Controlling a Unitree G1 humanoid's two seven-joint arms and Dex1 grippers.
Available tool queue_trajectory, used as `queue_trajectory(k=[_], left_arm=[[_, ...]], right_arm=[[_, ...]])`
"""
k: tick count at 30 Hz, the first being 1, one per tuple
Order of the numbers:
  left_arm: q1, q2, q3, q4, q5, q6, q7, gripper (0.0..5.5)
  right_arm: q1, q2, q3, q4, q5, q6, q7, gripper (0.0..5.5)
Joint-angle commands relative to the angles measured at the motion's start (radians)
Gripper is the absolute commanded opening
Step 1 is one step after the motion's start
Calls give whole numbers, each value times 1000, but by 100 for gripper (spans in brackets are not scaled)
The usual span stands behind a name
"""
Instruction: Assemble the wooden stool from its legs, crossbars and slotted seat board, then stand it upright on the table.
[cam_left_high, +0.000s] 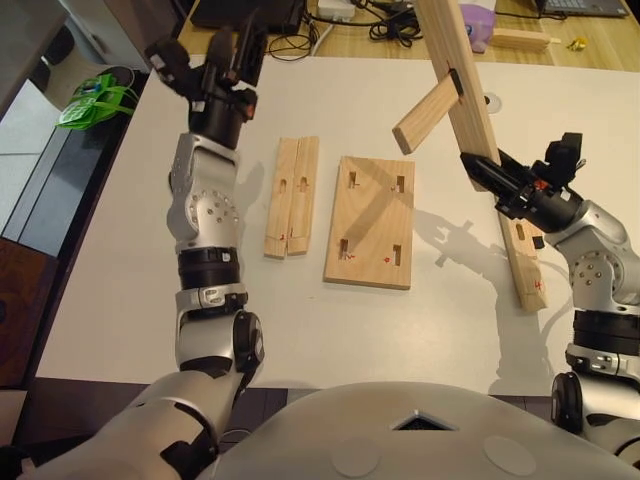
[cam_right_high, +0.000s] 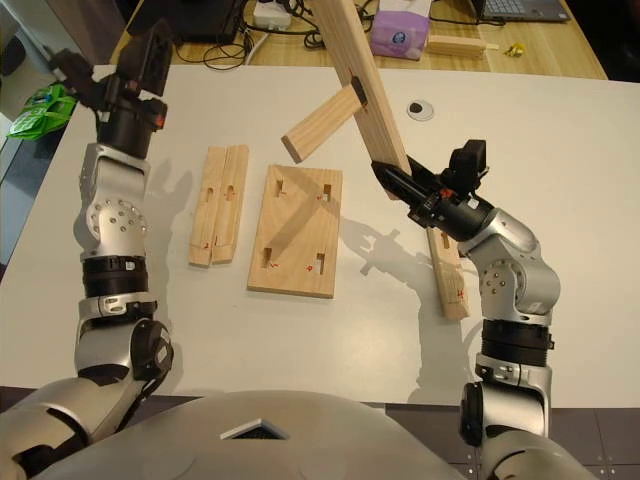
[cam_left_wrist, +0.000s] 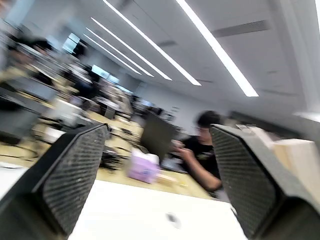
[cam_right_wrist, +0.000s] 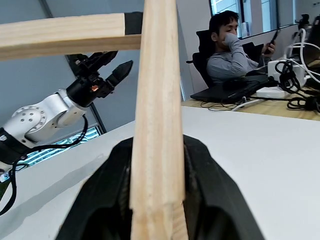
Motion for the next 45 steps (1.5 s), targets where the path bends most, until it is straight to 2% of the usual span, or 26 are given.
queue_trajectory(k=[1,7,19,27,43,45], left_arm=[[-65,28,-7,65,-97,210,-132,377],[-79,6,-18,-11,-162,336,-247,377],[-45,1,-1,-132,-216,378,-321,377],[-90,-4,-16,-126,-204,388,-325,377],[-67,7,-14,-151,-250,463,-374,128],[-66,5,-12,-154,-251,463,-372,118]], right_arm=[[-94,-17,32,-35,39,-1,68,101],[-124,16,70,-68,92,46,76,101],[-104,49,72,-90,167,103,29,101],[-65,53,140,-110,160,137,55,101],[-50,51,161,-101,146,122,62,101],[-49,54,162,-101,143,120,61,101]])
